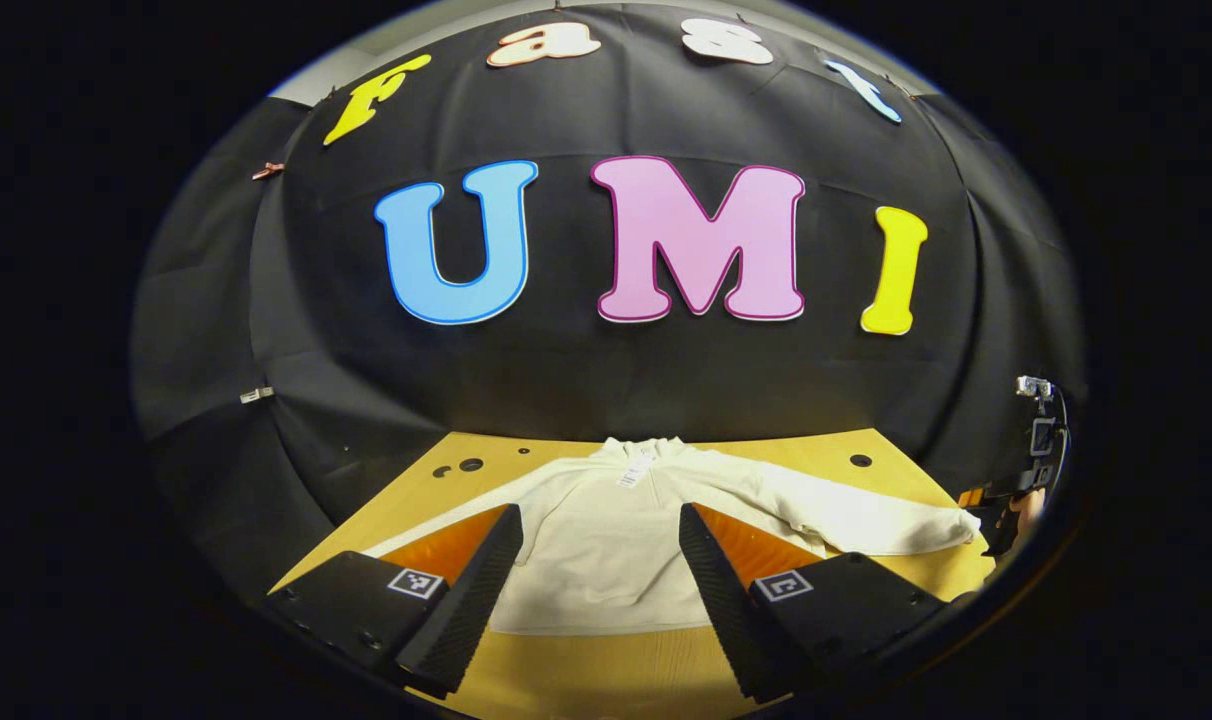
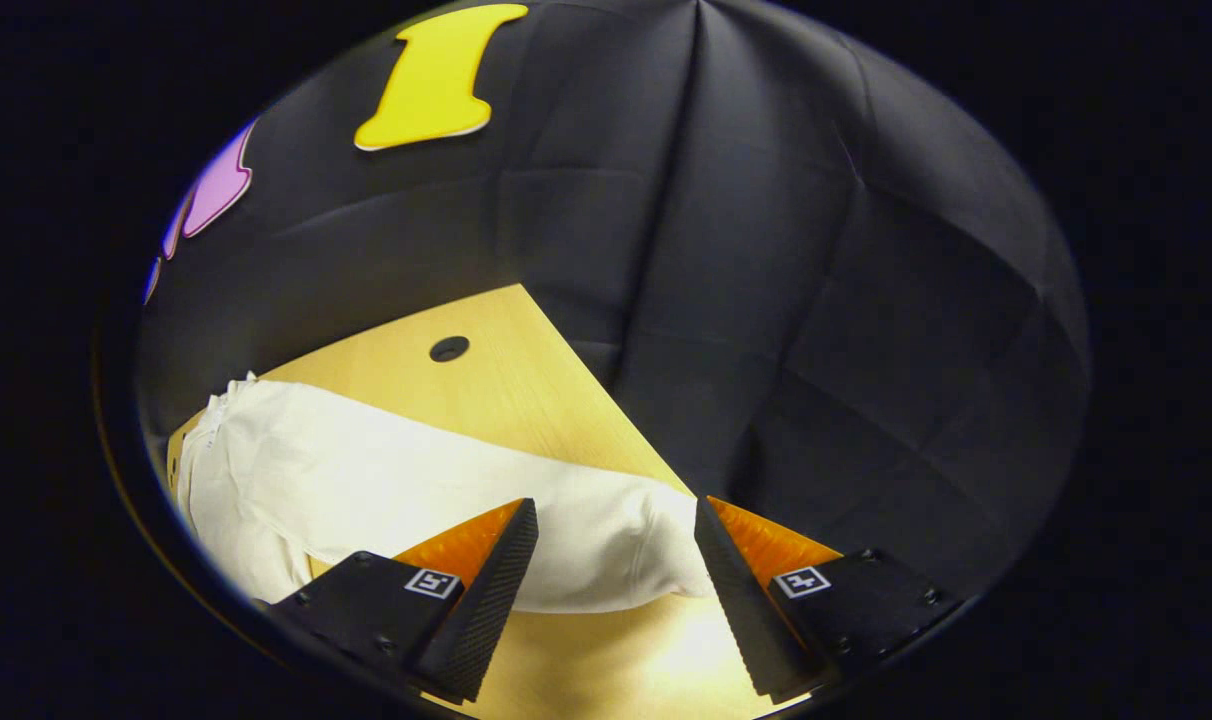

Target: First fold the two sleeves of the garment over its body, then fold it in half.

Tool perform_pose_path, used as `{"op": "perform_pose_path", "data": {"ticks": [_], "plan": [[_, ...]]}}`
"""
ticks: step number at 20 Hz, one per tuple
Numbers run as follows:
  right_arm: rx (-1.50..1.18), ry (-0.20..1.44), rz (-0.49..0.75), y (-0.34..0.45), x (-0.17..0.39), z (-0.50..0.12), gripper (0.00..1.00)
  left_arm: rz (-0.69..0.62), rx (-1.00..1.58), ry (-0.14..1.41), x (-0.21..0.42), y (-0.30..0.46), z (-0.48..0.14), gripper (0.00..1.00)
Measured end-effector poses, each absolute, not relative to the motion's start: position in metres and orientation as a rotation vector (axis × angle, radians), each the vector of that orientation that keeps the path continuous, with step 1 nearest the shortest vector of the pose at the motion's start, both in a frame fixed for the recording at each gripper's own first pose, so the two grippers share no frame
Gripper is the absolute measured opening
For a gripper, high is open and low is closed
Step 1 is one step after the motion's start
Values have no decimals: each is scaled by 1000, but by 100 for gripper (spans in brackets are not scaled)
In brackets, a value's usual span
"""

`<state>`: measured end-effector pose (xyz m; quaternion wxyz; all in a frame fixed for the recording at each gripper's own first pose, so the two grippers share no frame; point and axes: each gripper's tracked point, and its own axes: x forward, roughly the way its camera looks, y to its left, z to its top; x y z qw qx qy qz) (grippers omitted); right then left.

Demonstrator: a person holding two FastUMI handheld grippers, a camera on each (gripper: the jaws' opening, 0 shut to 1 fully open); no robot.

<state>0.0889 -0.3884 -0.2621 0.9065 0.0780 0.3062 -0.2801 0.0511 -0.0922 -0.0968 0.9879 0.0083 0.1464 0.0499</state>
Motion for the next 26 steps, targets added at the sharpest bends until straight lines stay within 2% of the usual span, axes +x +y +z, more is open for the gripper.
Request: {"op": "perform_pose_path", "data": {"ticks": [6,9,15,16,17,18,19,21,24,25,26], "plan": [[235,724,-605,-411,88,-313,98,68,66,334,51,-113,-108,96],[274,768,-612,-413,83,-328,98,48,80,362,50,-125,-114,98],[220,767,-613,-407,86,-331,98,26,99,360,52,-137,-111,99],[215,769,-611,-408,85,-331,93,25,98,359,50,-138,-111,99],[221,768,-594,-404,86,-332,93,25,97,358,51,-138,-109,99],[210,768,-584,-400,88,-331,77,26,95,357,51,-138,-110,99],[197,769,-558,-392,93,-332,77,26,92,357,51,-137,-108,99],[152,768,-527,-383,99,-333,40,17,86,359,48,-138,-109,99],[104,773,-541,-380,106,-332,12,20,90,355,46,-134,-109,99],[115,776,-539,-379,105,-332,12,22,87,354,46,-131,-109,99],[130,779,-531,-379,102,-329,7,26,83,351,46,-128,-107,99]]}}
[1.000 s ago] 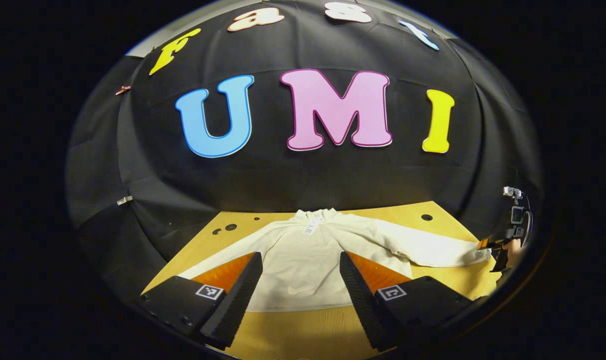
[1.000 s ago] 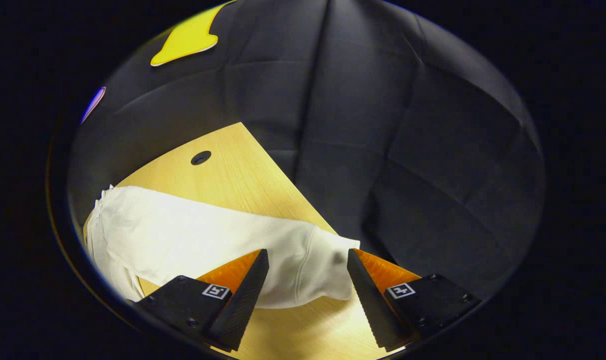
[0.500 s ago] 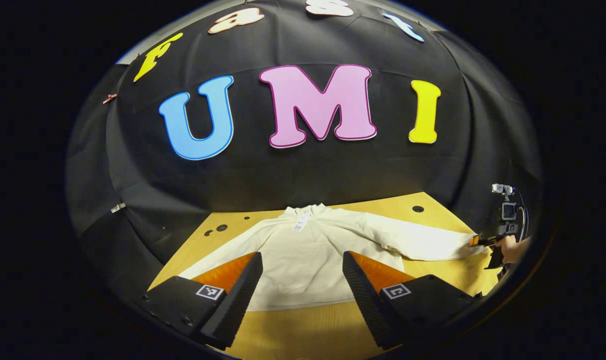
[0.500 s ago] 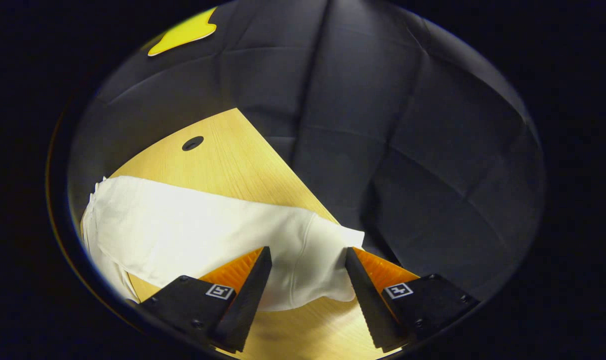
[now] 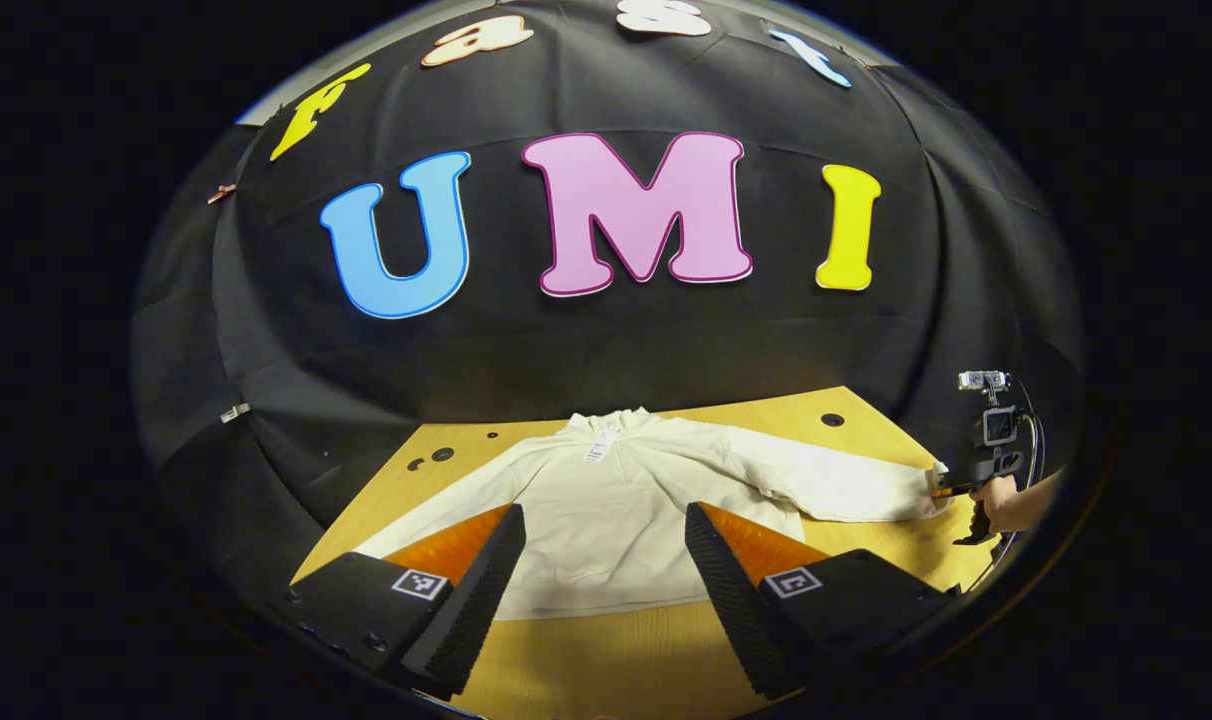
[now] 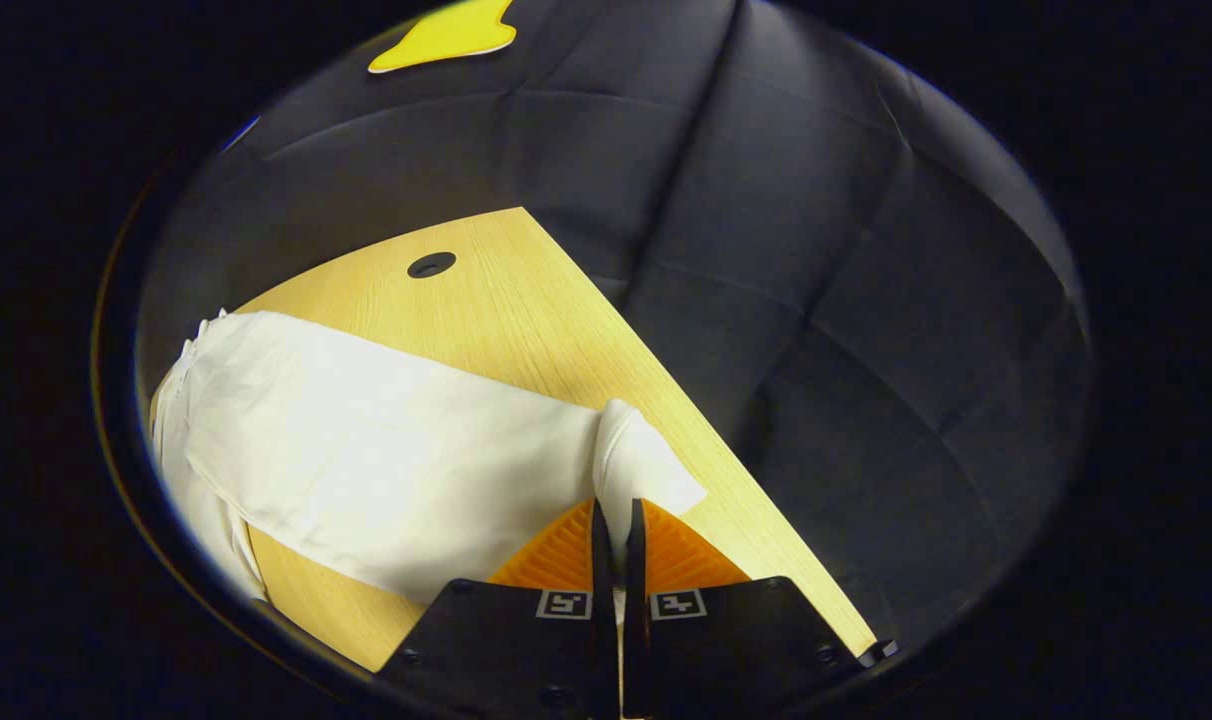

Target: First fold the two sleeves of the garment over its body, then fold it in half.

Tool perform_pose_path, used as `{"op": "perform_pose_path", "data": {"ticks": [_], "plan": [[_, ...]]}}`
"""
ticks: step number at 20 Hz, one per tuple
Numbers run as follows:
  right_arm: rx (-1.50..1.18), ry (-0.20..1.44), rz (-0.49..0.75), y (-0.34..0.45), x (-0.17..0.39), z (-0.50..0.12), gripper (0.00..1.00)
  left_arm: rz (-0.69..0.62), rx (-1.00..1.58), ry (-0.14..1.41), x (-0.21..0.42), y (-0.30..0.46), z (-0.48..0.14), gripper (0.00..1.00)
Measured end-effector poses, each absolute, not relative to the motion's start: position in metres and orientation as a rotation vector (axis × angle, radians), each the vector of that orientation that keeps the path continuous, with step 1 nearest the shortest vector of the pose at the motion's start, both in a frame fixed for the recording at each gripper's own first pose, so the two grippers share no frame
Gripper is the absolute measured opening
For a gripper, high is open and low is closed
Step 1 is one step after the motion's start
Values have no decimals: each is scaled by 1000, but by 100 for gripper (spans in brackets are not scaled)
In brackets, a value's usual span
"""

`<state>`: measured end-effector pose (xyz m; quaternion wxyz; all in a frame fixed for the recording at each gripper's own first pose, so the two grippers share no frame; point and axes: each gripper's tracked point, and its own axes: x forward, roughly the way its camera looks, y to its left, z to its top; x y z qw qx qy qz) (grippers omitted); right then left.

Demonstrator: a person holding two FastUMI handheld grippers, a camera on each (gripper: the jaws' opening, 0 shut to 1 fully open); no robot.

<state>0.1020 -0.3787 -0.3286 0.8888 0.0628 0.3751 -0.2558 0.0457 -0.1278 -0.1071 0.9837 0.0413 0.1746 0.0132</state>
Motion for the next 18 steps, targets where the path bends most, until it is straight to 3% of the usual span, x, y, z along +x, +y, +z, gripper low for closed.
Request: {"op": "perform_pose_path", "data": {"ticks": [6,12,18], "plan": [[163,749,-539,-377,114,-307,5,57,38,356,44,-105,-109,99],[53,652,-430,-343,146,-220,5,89,-35,360,37,-84,-117,99],[-23,524,-269,-269,215,-141,5,144,-84,348,32,-55,-121,99]]}}
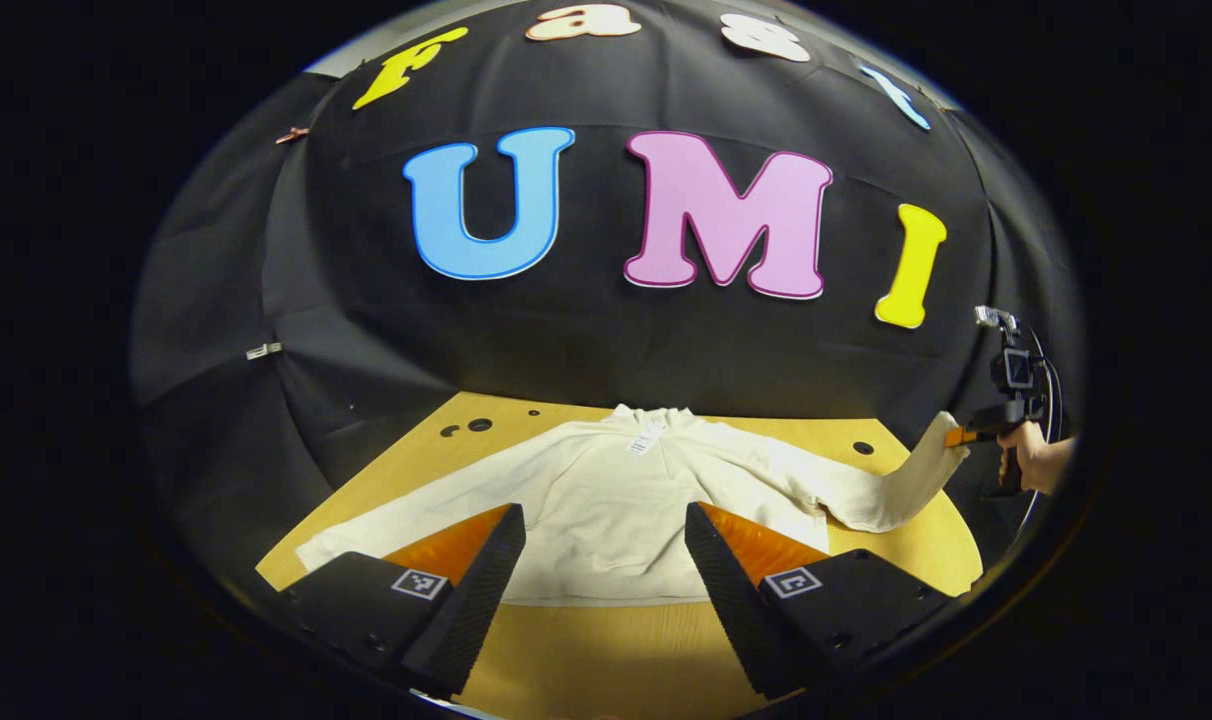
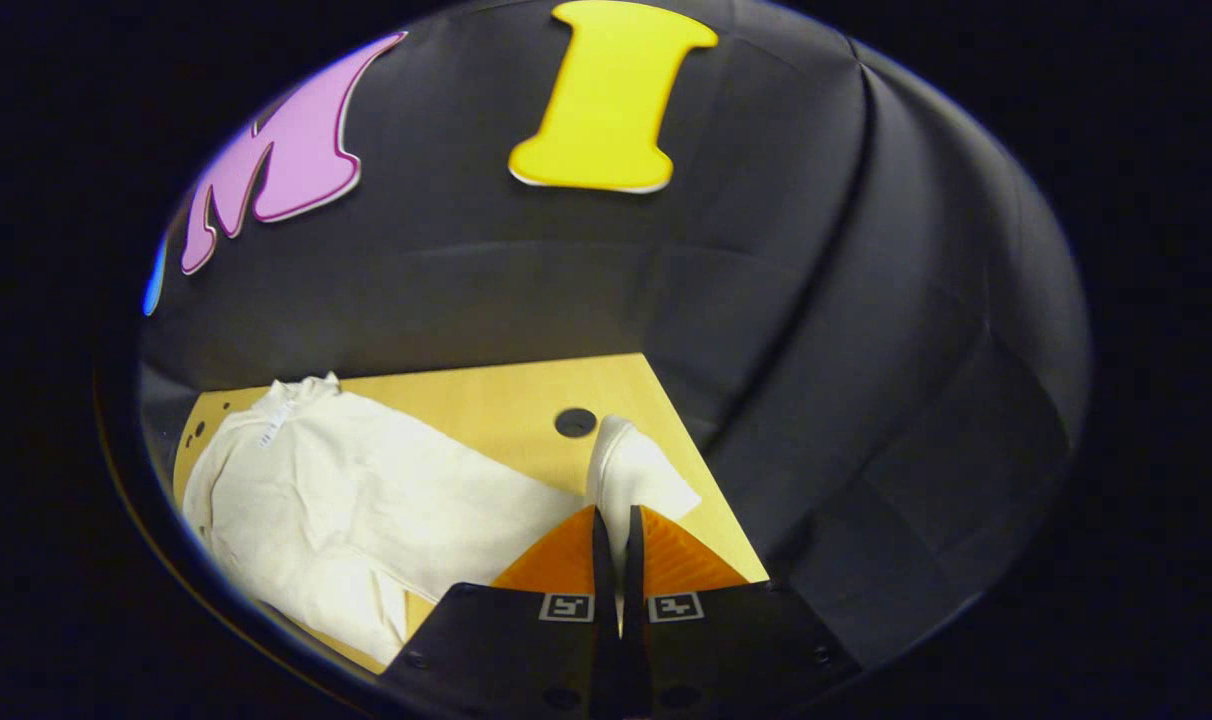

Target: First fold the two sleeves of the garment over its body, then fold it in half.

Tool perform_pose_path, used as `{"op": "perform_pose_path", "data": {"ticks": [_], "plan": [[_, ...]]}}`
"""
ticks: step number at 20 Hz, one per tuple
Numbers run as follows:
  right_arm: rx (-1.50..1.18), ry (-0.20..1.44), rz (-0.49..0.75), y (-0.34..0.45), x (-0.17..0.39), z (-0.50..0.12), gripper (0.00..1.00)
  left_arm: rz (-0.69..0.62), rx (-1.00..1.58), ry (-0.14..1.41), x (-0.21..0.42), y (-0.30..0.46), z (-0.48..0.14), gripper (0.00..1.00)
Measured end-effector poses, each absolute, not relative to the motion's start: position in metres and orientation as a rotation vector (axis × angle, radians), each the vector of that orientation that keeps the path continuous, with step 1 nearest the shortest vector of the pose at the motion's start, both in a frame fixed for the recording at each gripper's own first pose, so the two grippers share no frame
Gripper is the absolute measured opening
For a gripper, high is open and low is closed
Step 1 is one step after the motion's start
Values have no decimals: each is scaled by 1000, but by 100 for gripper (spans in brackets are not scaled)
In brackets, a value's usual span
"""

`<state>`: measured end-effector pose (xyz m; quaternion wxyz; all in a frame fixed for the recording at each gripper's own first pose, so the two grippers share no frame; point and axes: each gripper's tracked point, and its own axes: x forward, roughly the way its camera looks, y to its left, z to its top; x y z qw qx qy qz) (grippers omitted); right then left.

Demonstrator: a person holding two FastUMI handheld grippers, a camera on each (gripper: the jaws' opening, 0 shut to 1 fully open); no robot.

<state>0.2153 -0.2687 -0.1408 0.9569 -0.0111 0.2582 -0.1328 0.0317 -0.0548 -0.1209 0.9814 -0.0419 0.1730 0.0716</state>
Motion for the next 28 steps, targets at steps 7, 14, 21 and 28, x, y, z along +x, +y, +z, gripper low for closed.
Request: {"op": "perform_pose_path", "data": {"ticks": [7,14,21,28], "plan": [[-116,483,-50,-137,274,-104,5,221,-147,350,20,-19,-128,100],[-138,492,130,4,312,-115,5,313,-193,348,12,24,-135,99],[-133,529,256,135,331,-154,5,393,-221,345,9,75,-154,98],[-170,565,376,261,342,-205,5,452,-213,346,3,129,-174,98]]}}
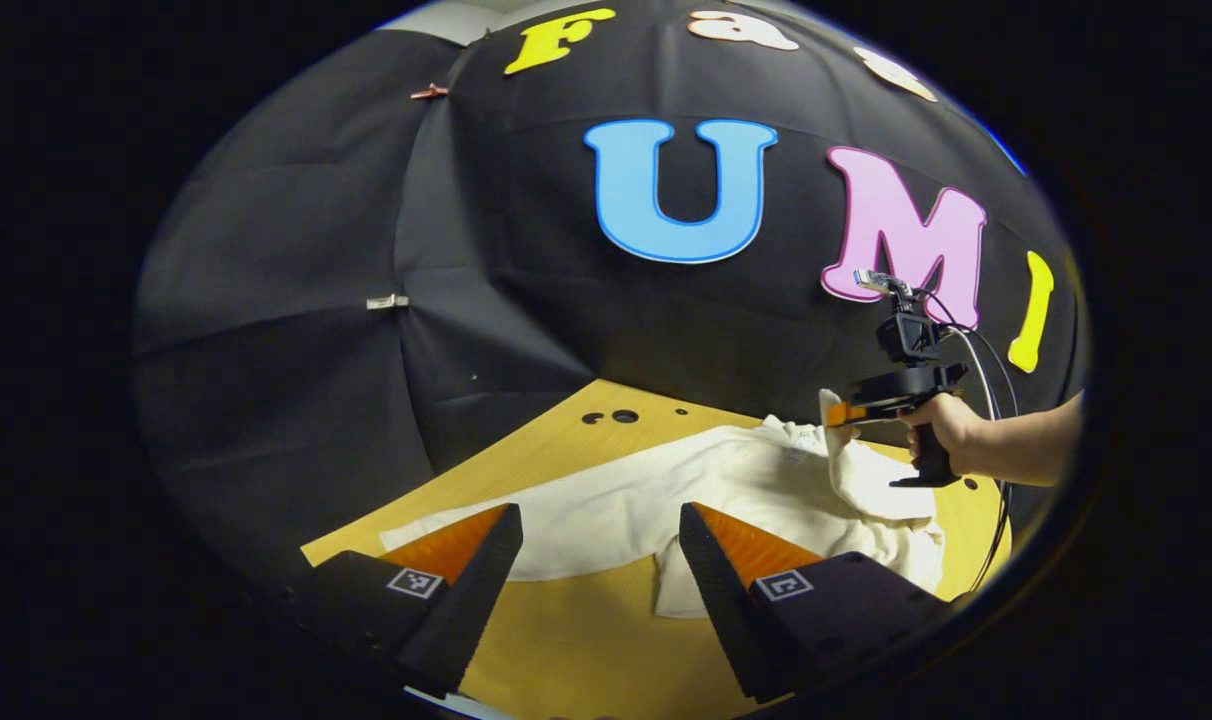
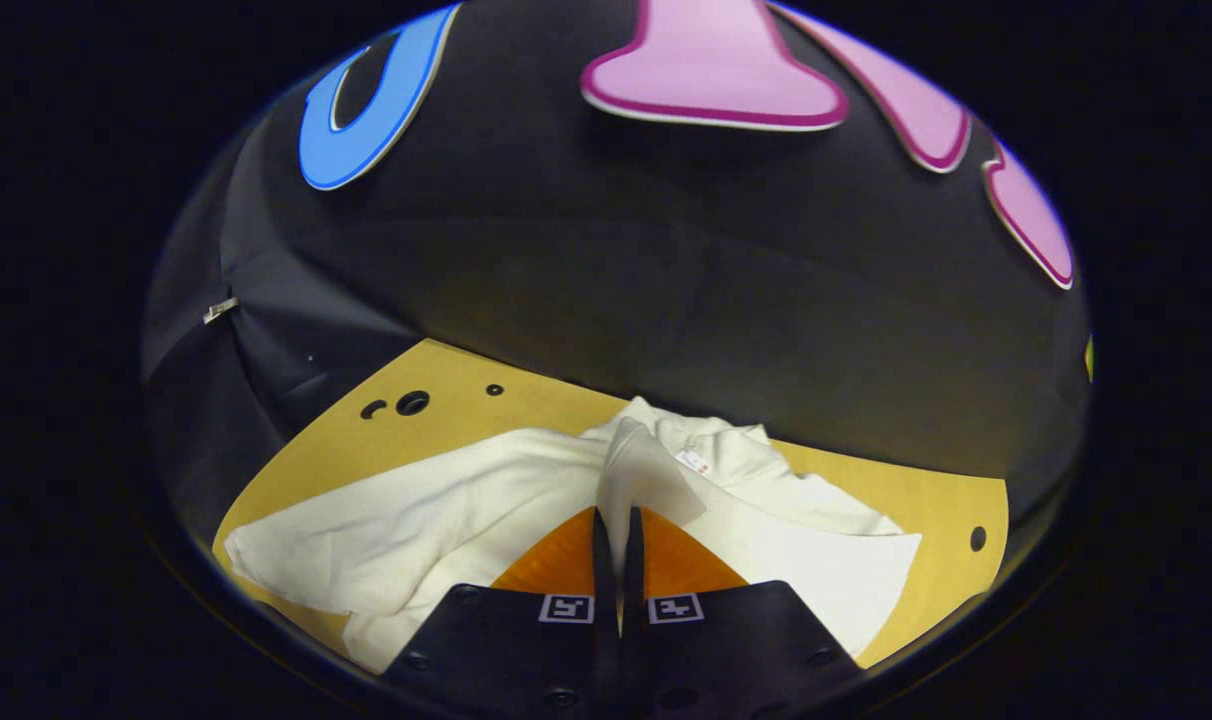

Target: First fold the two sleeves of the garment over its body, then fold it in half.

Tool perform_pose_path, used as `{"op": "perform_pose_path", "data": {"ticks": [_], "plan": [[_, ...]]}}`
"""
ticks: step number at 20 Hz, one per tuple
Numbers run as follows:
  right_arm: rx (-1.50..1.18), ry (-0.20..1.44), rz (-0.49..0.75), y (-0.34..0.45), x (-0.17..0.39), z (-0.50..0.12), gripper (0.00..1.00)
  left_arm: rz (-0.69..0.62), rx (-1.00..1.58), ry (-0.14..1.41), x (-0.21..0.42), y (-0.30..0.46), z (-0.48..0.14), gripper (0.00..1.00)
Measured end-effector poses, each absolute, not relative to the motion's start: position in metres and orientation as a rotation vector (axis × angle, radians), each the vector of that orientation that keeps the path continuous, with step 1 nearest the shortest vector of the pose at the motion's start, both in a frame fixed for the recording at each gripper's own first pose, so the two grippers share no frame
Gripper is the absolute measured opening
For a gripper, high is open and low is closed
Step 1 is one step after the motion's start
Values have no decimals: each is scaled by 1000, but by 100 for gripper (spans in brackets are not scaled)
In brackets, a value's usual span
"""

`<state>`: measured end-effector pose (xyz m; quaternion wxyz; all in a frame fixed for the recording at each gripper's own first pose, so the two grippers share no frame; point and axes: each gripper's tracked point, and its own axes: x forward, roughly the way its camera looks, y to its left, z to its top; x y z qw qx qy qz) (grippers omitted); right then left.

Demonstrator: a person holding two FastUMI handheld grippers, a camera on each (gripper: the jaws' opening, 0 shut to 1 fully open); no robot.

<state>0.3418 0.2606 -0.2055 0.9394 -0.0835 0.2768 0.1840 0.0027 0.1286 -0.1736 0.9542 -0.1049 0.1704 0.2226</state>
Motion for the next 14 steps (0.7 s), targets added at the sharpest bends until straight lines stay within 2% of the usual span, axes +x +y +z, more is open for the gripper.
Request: {"op": "perform_pose_path", "data": {"ticks": [7,9,12,13,14], "plan": [[-186,643,439,352,333,-279,5,479,-240,390,-15,164,-203,98],[-156,672,471,374,325,-295,12,495,-260,393,-19,174,-207,98],[-108,684,532,402,315,-304,30,515,-276,400,-23,185,-215,98],[-95,692,548,408,305,-300,29,520,-275,399,-22,189,-217,98],[-84,688,560,410,299,-296,53,529,-268,396,-20,196,-217,97]]}}
